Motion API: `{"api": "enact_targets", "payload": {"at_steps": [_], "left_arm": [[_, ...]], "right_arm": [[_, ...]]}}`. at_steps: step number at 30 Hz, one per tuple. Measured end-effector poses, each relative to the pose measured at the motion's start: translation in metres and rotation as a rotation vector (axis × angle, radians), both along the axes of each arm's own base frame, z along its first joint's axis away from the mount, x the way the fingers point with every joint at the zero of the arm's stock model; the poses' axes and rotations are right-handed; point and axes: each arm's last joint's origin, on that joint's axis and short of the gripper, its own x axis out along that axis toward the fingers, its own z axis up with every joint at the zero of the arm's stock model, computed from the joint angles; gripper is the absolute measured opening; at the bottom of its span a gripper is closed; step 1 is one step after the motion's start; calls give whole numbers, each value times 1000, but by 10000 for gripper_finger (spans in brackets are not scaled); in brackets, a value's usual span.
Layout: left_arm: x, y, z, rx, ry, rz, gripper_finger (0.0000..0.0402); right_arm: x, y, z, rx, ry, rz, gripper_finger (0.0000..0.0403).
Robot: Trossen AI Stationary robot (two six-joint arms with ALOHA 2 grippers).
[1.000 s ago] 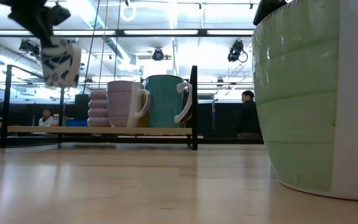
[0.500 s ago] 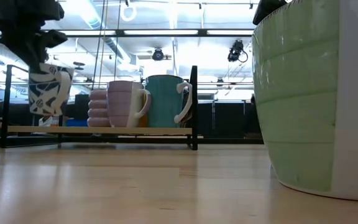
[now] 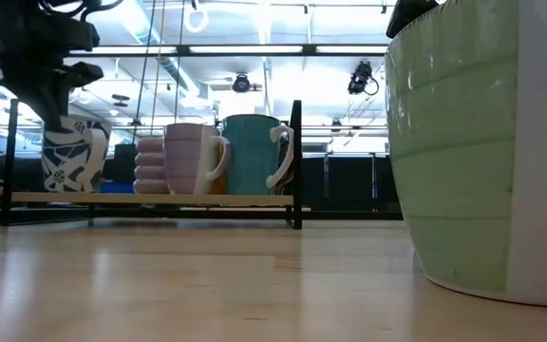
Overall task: Place coffee mugs
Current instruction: Put the patterned blue mug on the shelf
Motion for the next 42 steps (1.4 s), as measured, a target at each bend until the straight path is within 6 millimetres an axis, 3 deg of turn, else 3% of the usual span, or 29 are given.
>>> {"api": "enact_targets", "payload": {"at_steps": [7,30,42], "left_arm": [[1,2,0,68,-6,56,36],[4,3,2,31,-83,180,38],[4,3,2,27,-91,197,107]], "right_arm": [[0,0,0,0,-4,0,148],[0,0,0,0,-5,0,148],[0,0,0,0,-6,0,148]]}}
